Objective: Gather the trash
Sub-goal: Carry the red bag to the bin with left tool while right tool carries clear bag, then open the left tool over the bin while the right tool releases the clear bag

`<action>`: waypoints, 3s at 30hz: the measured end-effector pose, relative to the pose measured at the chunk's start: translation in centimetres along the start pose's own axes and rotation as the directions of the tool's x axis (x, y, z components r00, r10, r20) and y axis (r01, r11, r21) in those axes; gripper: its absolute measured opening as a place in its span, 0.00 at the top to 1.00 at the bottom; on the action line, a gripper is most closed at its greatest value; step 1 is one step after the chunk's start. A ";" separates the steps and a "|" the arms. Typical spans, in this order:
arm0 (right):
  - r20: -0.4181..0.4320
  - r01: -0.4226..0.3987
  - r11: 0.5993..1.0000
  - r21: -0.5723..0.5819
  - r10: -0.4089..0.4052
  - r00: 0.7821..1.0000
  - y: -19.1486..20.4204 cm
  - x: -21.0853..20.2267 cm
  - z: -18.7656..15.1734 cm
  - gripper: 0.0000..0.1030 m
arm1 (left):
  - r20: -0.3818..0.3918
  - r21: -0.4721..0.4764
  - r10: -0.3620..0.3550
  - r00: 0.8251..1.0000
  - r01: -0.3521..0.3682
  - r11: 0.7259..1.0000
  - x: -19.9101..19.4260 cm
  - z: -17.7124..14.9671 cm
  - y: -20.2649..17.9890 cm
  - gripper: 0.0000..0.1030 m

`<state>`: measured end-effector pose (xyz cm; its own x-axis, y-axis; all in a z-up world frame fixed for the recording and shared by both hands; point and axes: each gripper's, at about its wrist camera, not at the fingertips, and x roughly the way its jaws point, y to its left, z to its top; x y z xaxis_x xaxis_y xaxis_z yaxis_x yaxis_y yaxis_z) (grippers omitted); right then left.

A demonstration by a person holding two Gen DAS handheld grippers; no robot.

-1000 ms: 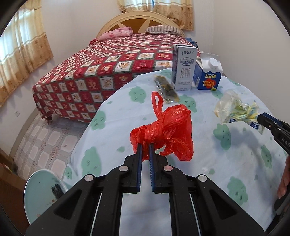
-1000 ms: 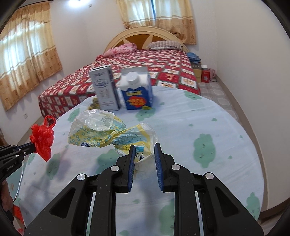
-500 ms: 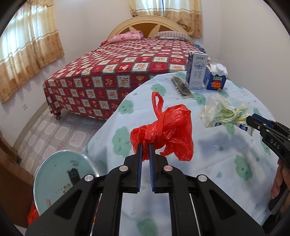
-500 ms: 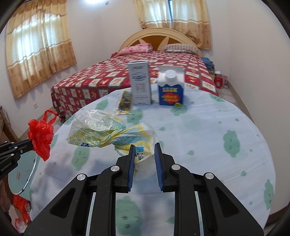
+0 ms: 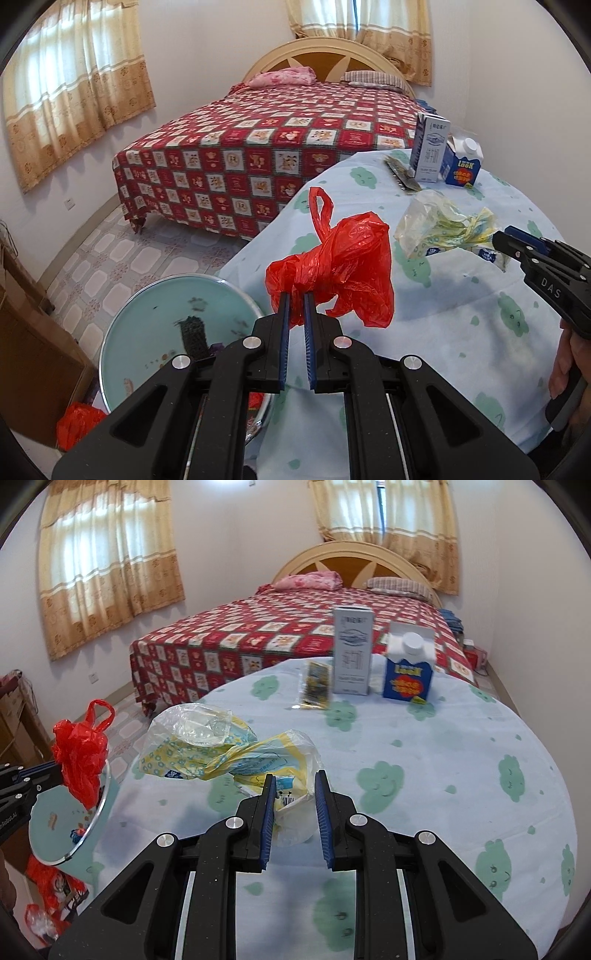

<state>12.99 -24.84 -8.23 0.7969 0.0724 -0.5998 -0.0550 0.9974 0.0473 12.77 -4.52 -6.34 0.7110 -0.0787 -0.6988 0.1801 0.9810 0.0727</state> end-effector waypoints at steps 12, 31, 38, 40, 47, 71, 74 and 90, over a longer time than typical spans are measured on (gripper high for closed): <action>-0.001 -0.029 0.998 -0.062 0.029 1.000 3.9 -0.2 -0.2 0.79 | 0.003 -0.030 0.038 0.999 -0.038 0.999 -1.4 -1.9 3.2 0.93; -0.008 -0.061 0.991 -0.123 0.060 0.998 7.6 -0.2 -0.5 0.79 | 0.012 -0.047 0.089 0.996 -0.088 0.995 -2.9 -3.5 6.4 0.93; -0.007 -0.071 0.987 -0.148 0.071 0.997 9.0 -0.3 -0.6 0.79 | 0.015 -0.060 0.099 0.995 -0.098 0.993 -3.4 -4.0 7.6 0.93; -0.009 -0.074 0.985 -0.153 0.073 0.997 9.3 -0.3 -0.6 0.79 | 0.016 -0.065 0.104 0.994 -0.103 0.993 -3.6 -4.3 8.0 0.93; -0.011 -0.080 0.982 -0.171 0.080 0.997 10.4 -0.3 -0.6 0.79 | 0.011 -0.077 0.113 0.994 -0.112 0.991 -3.9 -4.8 9.0 0.93; -0.021 -0.113 0.964 -0.240 0.111 0.994 14.6 0.4 -0.4 0.79 | -0.009 -0.140 0.163 0.987 -0.162 0.977 -3.9 -6.2 12.9 0.93; -0.023 -0.118 0.961 -0.251 0.116 0.993 15.3 0.5 -0.4 0.79 | -0.011 -0.149 0.171 0.985 -0.170 0.974 -3.9 -6.4 13.4 0.93; -0.027 -0.139 0.947 -0.289 0.137 0.990 17.6 0.6 0.0 0.79 | -0.015 -0.194 0.190 0.982 -0.190 0.963 -4.2 -6.7 16.0 0.93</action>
<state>12.53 -7.28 -7.75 0.7654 0.2087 -0.6088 -0.3370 0.9359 -0.1028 8.08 12.73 -7.00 0.7221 0.1121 -0.6827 -0.0930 0.9936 0.0648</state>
